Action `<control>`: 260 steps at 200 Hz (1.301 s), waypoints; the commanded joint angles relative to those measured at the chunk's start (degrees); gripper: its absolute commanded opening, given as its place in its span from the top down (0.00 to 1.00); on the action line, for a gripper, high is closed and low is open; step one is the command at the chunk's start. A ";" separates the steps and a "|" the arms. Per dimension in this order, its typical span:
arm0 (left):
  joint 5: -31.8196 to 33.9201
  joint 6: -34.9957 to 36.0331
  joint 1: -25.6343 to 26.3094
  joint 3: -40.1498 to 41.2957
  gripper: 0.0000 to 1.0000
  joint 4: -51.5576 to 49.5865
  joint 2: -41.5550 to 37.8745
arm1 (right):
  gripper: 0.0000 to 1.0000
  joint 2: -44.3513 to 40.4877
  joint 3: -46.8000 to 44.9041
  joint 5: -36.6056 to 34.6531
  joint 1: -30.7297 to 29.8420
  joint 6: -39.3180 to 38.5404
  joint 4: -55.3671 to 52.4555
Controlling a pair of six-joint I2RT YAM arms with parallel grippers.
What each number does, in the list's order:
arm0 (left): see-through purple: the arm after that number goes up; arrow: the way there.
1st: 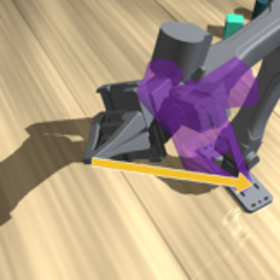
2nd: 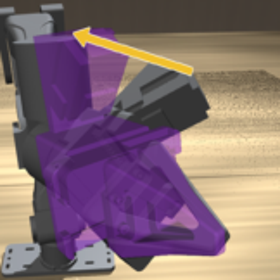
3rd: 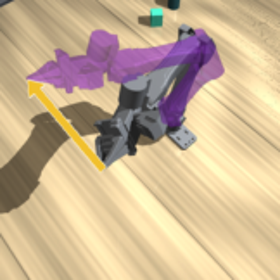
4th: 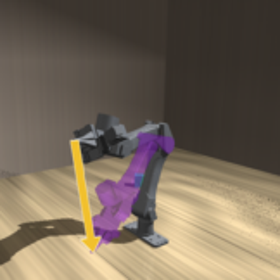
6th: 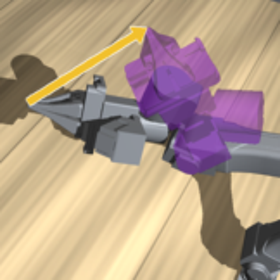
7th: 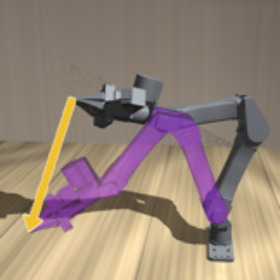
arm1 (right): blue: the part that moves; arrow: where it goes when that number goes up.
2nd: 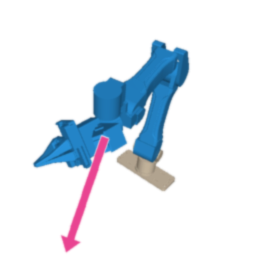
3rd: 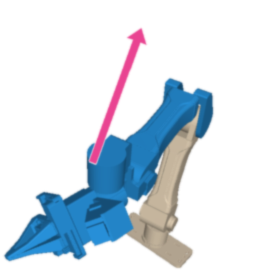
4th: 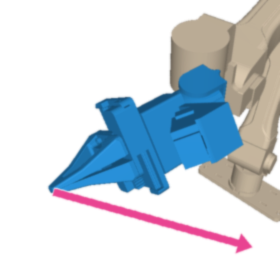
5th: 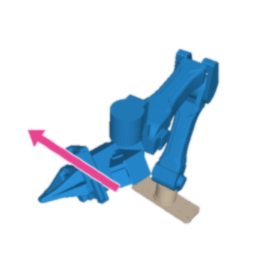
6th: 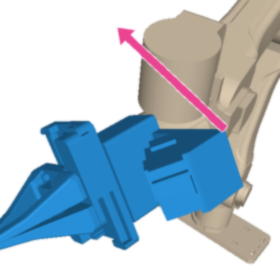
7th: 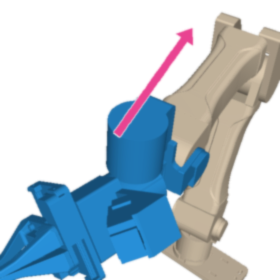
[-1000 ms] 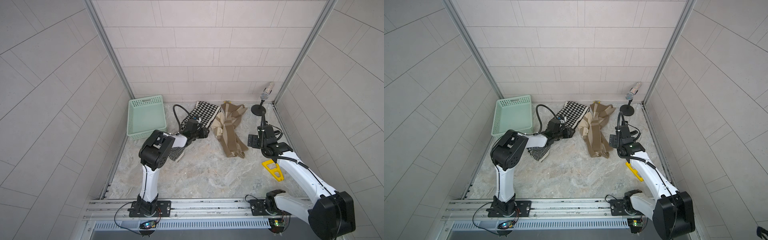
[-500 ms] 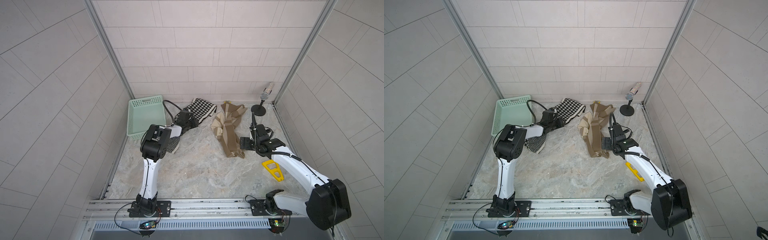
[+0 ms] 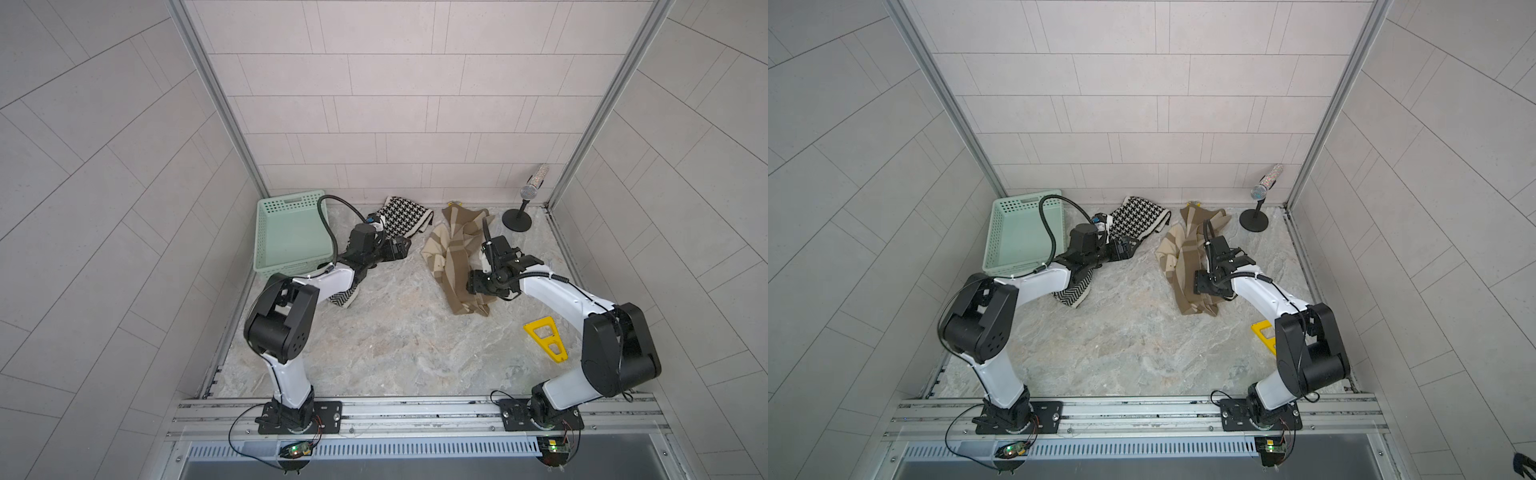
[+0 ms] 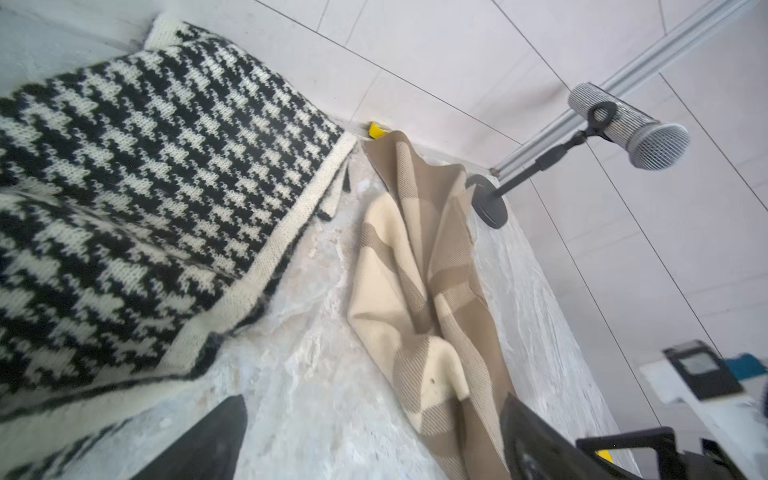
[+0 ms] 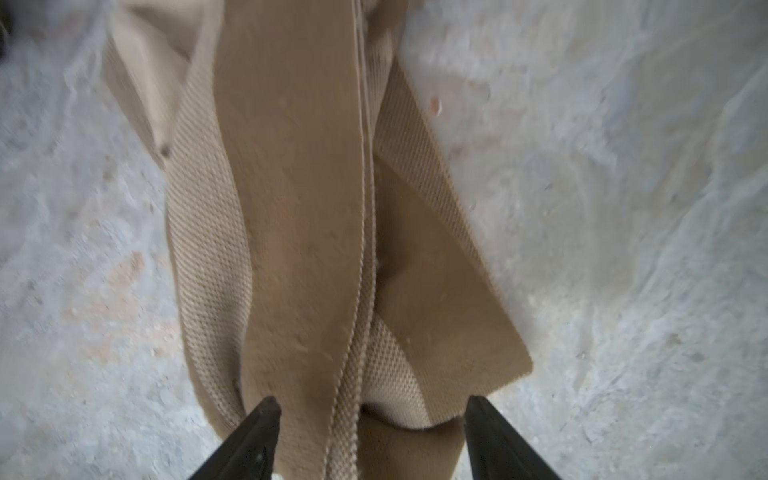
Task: Roll up the scarf and place it into the basket
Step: Flatten out the scarf at the center of the board.
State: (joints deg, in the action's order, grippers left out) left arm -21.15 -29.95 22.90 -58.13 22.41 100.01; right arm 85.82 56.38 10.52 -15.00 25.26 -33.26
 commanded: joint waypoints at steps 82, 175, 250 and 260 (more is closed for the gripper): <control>10.41 4.33 -0.46 14.36 0.00 4.10 -16.32 | 0.30 -6.76 -8.04 -2.05 -6.13 -5.82 2.50; 13.39 6.33 -1.83 15.56 0.00 1.05 -20.93 | 1.00 -0.09 -0.79 -0.88 -7.04 -7.60 2.05; 6.44 2.66 -2.17 18.32 0.27 -0.87 -27.32 | 1.00 -3.77 13.71 9.68 -8.12 -1.75 3.68; 3.96 0.57 -1.94 20.39 0.28 0.21 -28.70 | 1.00 -2.31 16.50 9.34 -8.03 -1.23 3.12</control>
State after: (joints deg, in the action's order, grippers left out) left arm -10.81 -26.00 20.78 -41.60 21.61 74.13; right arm 82.32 67.77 18.24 -22.87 21.30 -30.87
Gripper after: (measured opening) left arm 0.738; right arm 0.052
